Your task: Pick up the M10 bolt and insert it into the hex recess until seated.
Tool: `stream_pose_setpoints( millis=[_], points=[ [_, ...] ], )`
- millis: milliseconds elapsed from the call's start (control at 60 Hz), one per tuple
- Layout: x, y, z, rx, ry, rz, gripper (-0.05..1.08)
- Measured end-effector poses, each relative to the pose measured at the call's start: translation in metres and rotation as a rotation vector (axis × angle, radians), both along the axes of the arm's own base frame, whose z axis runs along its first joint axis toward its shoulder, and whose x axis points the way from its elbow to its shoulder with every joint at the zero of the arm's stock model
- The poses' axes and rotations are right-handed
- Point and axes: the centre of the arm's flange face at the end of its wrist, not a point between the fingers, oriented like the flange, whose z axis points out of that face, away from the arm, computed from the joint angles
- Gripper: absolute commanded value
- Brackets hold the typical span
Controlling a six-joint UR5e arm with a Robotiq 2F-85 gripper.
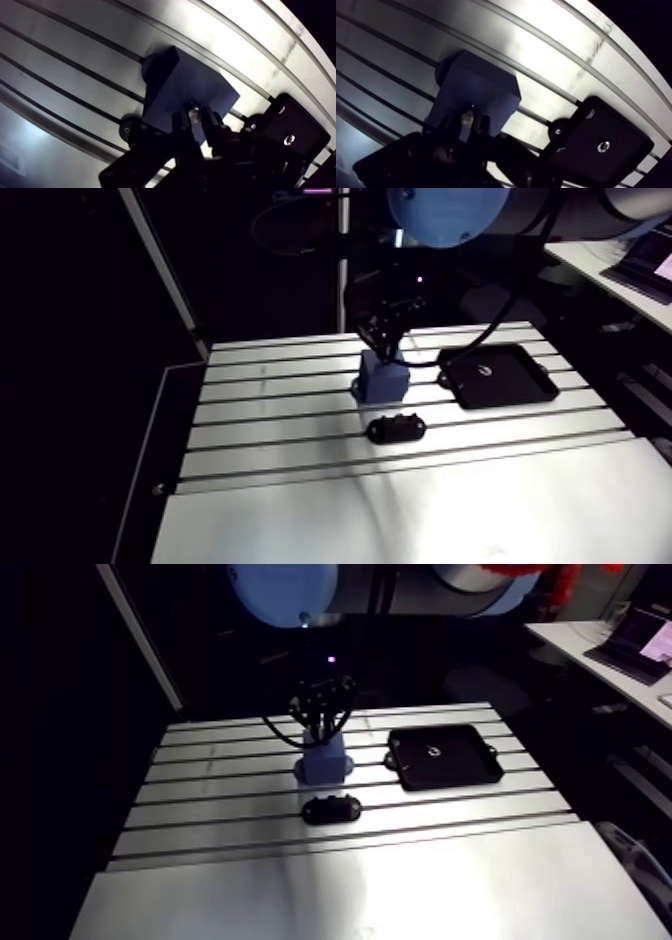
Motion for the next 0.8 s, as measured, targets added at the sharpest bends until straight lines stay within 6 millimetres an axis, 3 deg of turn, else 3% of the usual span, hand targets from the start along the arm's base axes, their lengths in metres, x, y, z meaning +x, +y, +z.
stream_pose_setpoints(
  millis=[167,217,233,250,283,417,800],
  points=[
    [-0.0003,0.0003,0.0003,-0.001,0.0,0.016,0.72],
    [-0.0002,0.0003,0.0002,-0.001,0.0,0.018,0.63],
    [-0.0002,0.0003,0.0002,-0.001,0.0,0.018,0.54],
    [-0.0001,0.0003,0.0001,-0.002,-0.001,0.019,0.54],
    [0.0,0.0004,0.0,-0.002,-0.001,0.02,0.35],
    [0.0006,0.0002,-0.0009,-0.002,-0.003,0.022,0.12],
    [0.0,-0.0011,0.0006,-0.001,0.002,0.02,0.08]
  ],
)
